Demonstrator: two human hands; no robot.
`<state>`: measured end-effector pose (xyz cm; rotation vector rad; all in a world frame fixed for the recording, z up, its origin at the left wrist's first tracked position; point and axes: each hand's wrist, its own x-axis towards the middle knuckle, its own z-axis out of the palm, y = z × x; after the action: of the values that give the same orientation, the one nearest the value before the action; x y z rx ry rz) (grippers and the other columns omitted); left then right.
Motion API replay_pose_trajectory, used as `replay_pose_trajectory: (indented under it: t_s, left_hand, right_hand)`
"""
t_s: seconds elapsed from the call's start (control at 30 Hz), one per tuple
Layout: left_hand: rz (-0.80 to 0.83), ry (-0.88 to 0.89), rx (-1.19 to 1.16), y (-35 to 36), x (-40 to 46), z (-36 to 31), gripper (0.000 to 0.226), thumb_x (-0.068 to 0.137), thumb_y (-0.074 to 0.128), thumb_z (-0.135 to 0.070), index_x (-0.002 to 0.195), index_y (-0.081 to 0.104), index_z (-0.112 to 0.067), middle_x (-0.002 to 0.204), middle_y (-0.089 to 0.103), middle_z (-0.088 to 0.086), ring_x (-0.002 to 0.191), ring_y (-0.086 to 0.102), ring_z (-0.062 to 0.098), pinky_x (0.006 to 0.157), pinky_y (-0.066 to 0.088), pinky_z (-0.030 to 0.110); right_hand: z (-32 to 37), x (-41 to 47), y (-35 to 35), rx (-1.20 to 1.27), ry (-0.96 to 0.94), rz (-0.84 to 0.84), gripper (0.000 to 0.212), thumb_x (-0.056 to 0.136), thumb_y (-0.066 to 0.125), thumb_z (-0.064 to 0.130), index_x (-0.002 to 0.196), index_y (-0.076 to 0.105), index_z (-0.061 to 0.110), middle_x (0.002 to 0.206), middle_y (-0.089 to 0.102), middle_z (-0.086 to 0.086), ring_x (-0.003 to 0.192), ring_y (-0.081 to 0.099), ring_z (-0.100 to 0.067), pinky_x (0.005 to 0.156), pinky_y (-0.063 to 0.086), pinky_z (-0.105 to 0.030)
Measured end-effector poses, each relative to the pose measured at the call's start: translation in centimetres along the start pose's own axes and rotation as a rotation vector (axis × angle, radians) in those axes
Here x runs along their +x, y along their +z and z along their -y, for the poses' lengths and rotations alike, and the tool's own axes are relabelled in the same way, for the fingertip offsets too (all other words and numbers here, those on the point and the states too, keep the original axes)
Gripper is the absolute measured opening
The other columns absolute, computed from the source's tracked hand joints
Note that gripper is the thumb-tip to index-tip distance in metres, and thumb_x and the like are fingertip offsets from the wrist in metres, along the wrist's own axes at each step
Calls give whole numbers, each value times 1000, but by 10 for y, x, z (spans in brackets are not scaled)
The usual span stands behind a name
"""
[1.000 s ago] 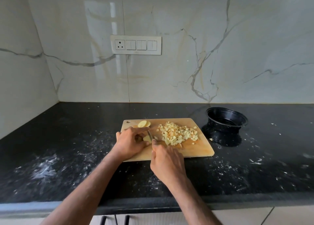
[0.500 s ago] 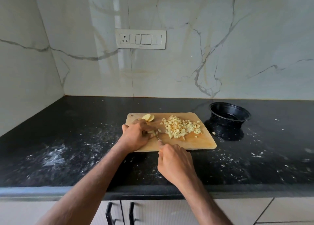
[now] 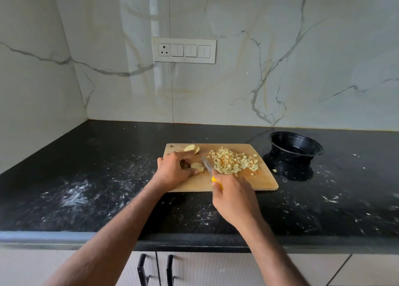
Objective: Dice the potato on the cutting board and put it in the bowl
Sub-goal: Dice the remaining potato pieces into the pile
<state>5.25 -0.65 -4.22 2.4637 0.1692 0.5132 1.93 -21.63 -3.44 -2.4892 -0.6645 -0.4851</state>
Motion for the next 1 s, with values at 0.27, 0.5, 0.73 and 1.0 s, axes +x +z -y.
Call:
replay_pose_trajectory:
  t_s: [0.27,0.5,0.73,1.0]
  left_hand:
    - [-22,-17,-86,-3,0,0,75,69,90,-41,138,61,-36,97,75,-15,104,67,7,106,44,45]
    - [-22,-1,-111,-3,0,3,67,69,91,-39,131,66,-38,99,77,-12,103,68,8,105,46,46]
    - [-45,-26,-124,-1,1,1,57,69,92,-38,123,72,-36,98,77,-10,99,69,8,102,48,46]
    - [-47,-45,-125,-1,-1,0,54,69,92,-35,120,73,-35,99,77,-10,100,68,12,102,48,46]
  right_hand:
    - [16,13,30,-57,0,-26,25,102,53,31,119,70,25,63,48,14,46,36,-1,40,18,-13]
    - [18,17,31,-69,1,1,24,102,52,30,116,70,25,59,43,15,44,40,-3,39,19,-13]
    - [19,22,31,-51,-15,22,23,103,51,25,113,70,18,77,68,10,52,51,-6,45,31,-13]
    - [10,-2,20,-54,-18,136,21,100,53,23,113,69,20,90,74,6,58,60,-7,50,50,-25]
